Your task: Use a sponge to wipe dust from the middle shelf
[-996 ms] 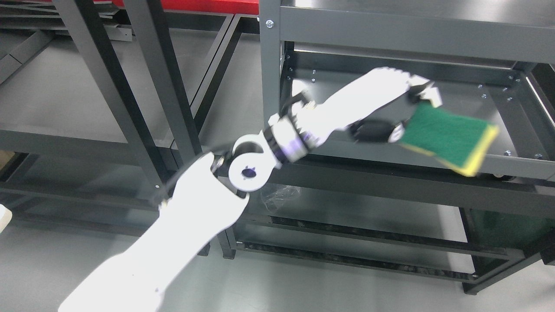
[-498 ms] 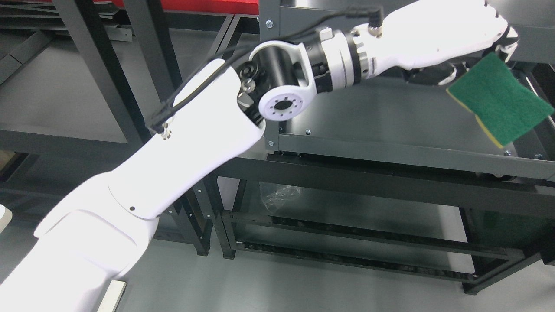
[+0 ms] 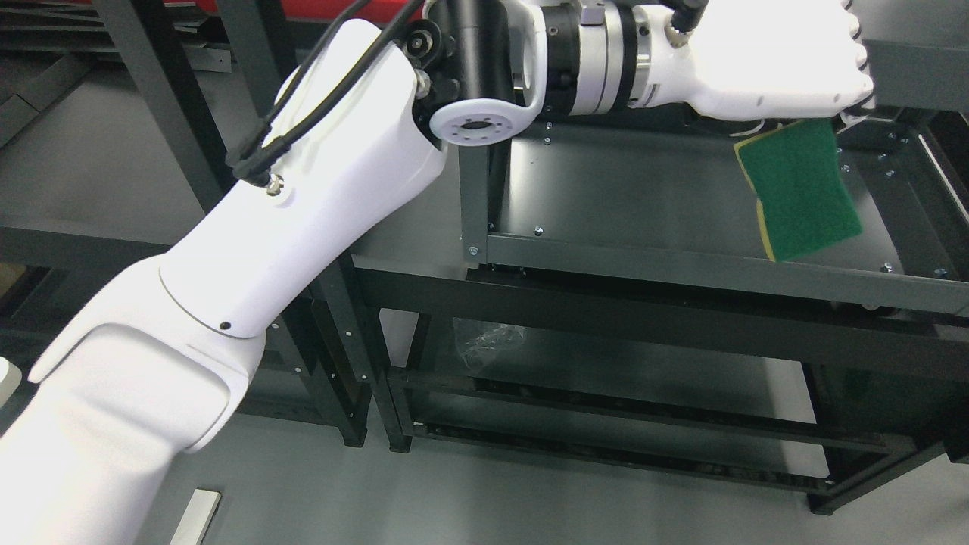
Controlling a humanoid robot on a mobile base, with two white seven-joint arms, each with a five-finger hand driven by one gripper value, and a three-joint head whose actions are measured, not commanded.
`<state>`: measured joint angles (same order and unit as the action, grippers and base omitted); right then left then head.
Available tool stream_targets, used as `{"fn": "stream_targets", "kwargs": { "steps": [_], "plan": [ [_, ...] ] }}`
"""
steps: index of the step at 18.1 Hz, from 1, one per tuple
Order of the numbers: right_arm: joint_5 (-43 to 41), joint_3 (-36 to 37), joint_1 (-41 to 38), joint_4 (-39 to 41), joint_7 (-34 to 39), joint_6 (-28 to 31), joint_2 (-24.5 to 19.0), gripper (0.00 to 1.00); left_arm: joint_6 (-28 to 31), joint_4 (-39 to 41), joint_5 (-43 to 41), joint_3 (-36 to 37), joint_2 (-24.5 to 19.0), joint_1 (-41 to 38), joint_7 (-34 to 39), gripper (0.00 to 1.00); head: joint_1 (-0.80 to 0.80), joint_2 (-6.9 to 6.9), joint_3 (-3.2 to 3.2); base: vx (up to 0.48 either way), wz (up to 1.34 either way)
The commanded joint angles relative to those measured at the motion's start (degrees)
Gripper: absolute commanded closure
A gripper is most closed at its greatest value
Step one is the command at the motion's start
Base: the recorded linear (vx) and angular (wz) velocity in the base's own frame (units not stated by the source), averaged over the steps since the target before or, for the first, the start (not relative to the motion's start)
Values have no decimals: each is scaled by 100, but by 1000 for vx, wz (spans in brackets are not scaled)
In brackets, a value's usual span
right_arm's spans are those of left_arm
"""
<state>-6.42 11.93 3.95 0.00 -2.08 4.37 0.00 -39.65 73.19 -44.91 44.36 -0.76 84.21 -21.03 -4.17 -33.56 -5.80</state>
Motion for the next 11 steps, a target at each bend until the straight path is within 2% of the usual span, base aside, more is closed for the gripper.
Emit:
{"fn": "stream_targets", "kwargs": {
  "steps": [1, 5, 7, 9, 11],
  "plan": [
    [0, 2, 0, 100, -3, 3, 100, 0, -535, 256, -256, -1656, -618, -115, -295, 100, 0, 0, 0, 0, 0],
    [0, 2, 0, 100, -3, 3, 100, 0, -535, 695, 16, -2781, -627, -843, -1419, 100, 0, 0, 0, 0, 0],
    [0, 2, 0, 100, -3, 3, 100, 0, -535, 828, 166, -3178, -784, -1055, -1641, 100, 0, 0, 0, 0, 0],
    [0, 2, 0, 100, -3, 3, 100, 0, -535, 855, 385, -3503, -1213, -1153, -1650, 100, 0, 0, 0, 0, 0],
    [0, 2, 0, 100, -3, 3, 100, 0, -535, 855, 884, -3619, -1863, -1179, -1642, 100, 0, 0, 0, 0, 0]
  ]
}}
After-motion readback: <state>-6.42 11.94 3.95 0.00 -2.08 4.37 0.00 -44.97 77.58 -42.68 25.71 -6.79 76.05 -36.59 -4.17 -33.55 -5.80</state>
